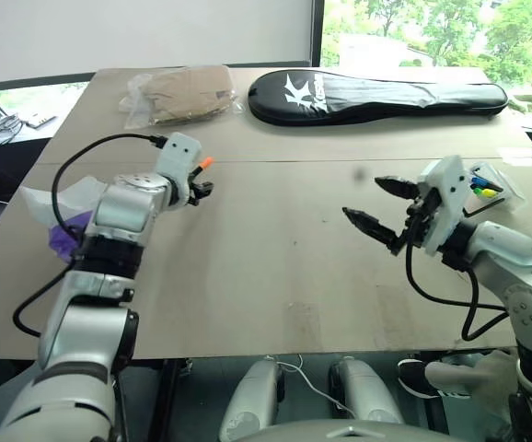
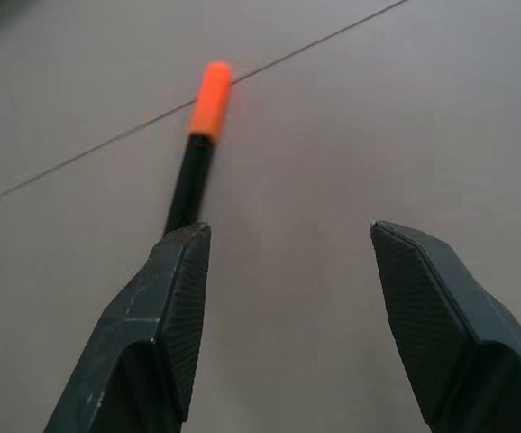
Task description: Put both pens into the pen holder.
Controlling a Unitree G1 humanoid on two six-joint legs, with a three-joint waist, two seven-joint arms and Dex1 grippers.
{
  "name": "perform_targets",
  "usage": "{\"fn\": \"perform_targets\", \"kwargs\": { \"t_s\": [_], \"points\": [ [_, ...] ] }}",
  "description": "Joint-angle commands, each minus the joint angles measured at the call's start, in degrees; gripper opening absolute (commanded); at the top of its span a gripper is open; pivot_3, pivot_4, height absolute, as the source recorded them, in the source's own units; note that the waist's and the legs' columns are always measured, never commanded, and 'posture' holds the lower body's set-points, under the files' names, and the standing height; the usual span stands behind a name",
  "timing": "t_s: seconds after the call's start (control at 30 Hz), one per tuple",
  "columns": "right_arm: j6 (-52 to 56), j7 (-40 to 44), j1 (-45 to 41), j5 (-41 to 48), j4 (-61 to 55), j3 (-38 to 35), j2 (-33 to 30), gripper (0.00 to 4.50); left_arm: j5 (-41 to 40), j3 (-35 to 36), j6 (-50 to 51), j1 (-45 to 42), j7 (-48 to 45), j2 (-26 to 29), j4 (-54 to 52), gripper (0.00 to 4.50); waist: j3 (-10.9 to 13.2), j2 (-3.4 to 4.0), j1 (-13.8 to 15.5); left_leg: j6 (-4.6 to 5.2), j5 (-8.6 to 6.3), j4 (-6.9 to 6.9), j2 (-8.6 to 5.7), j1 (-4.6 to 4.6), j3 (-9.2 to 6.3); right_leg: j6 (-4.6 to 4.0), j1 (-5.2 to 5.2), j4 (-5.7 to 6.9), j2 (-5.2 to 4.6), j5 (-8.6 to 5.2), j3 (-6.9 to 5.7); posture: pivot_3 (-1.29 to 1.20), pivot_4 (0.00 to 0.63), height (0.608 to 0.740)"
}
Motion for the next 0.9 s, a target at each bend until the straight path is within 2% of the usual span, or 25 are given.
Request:
{"fn": "perform_targets", "kwargs": {
  "t_s": [0.03, 0.2, 0.3, 0.4, 0.53, 0.57, 0.63, 0.7, 0.77, 0.83, 0.9],
  "points": [
    [-0.75, -1.19, 0.65, 0.78, -3.67, 0.62, 0.60, 4.49, 5.03, -1.42, -6.82, -5.58, -4.61, 2.23, 13.82, 2.91, 0.00, 0.00, -0.12, 0.00, 0.00, 0.00, 0.00, -0.03, 0.01, 0.00, -0.04, 0.00, 0.01, 0.00, 0.01, 0.00, 0.150, 0.740],
    [-2.16, 2.18, 3.05, 2.73, -6.56, 1.79, -1.33, 4.49, 8.93, -2.39, -16.60, -11.92, -11.55, 1.65, 31.17, 2.91, -0.01, -0.01, -0.23, 0.00, 0.00, 0.09, 0.02, -0.25, -0.02, 0.00, -0.23, 0.05, -0.03, 0.00, -0.04, 0.00, 0.150, 0.740],
    [-3.68, 3.64, 3.51, 3.13, -6.73, 1.45, -2.18, 4.49, 10.82, -2.22, -20.76, -13.89, -13.55, 1.59, 37.14, 2.91, -0.02, -0.04, -0.41, 0.02, -0.01, 0.15, 0.00, -0.27, 0.01, 0.00, -0.23, 0.07, -0.03, 0.00, -0.02, 0.00, 0.150, 0.740],
    [-6.64, 6.12, 4.15, 2.32, -6.66, 1.29, -4.01, 4.50, 11.27, -1.37, -22.41, -14.66, -18.50, 2.08, 40.72, 2.13, -0.03, -0.05, -0.68, 0.22, -0.12, 0.16, 0.01, -0.27, 0.00, 0.01, -0.24, 0.10, -0.03, 0.00, -0.03, 0.00, 0.150, 0.740],
    [-9.27, 7.12, 5.33, 1.21, -5.92, 1.49, -5.28, 4.50, 12.15, -0.68, -23.83, -14.00, -23.28, 2.59, 42.08, 0.27, -0.04, -0.05, -1.40, 0.23, -0.13, 0.16, 0.01, -0.26, -0.01, 0.01, -0.23, 0.13, -0.01, 0.00, -0.04, 0.00, 0.150, 0.740],
    [-9.81, 7.25, 5.60, 0.86, -5.82, 1.63, -5.52, 4.50, 12.73, -0.75, -24.40, -13.77, -23.81, 2.68, 42.13, 0.02, -0.04, -0.05, -1.50, 0.24, -0.13, 0.16, 0.01, -0.26, -0.01, 0.01, -0.23, 0.13, -0.03, 0.00, -0.04, 0.00, 0.150, 0.740],
    [-10.18, 6.90, 6.03, 0.91, -5.48, 1.81, -5.23, 4.50, 11.97, 0.78, -25.36, -13.47, -25.78, 2.67, 41.59, 0.02, -0.04, -0.05, -1.59, 0.24, -0.13, 0.17, 0.01, -0.25, 0.00, 0.01, -0.23, 0.14, -0.03, 0.00, -0.02, 0.00, 0.150, 0.740],
    [-6.83, 3.95, 5.79, 3.95, -4.72, 1.60, -2.66, 4.50, 8.47, 3.61, -29.07, -11.92, -32.25, 2.55, 37.30, 0.02, -0.05, -0.05, -1.61, 0.24, -0.14, 0.17, 0.01, -0.25, -0.01, 0.01, -0.23, 0.15, -0.04, 0.00, -0.02, 0.00, 0.150, 0.740],
    [-2.58, 0.49, 4.15, 7.02, -3.06, 1.91, 0.63, 4.50, 3.08, 6.52, -28.85, -7.76, -39.07, 1.60, 26.04, 0.02, -0.04, -0.05, -1.52, 0.22, -0.12, 0.17, 0.05, -0.27, -0.04, 0.00, -0.23, 0.15, -0.10, 0.00, -0.04, 0.00, 0.150, 0.740],
    [1.40, -3.02, 1.24, 9.11, -0.46, 2.71, 4.34, 4.50, -3.94, 9.66, -25.97, 0.74, -40.91, -0.28, 5.08, 0.02, -0.04, -0.05, -1.41, 0.01, 0.00, 0.22, 0.06, -0.36, -0.11, -0.01, -0.27, 0.14, -0.18, 0.01, 0.02, 0.00, 0.150, 0.740],
    [5.56, -7.18, -2.67, 12.02, 3.24, 2.58, 9.29, 4.50, -10.31, 11.04, -18.02, 9.29, -38.98, -2.01, -16.97, 0.02, -0.03, -0.07, -1.24, -0.01, 0.01, 0.37, 0.09, -0.56, -0.22, -0.03, -0.34, 0.13, -0.26, 0.02, 0.10, 0.00, 0.150, 0.740]
  ]
}}
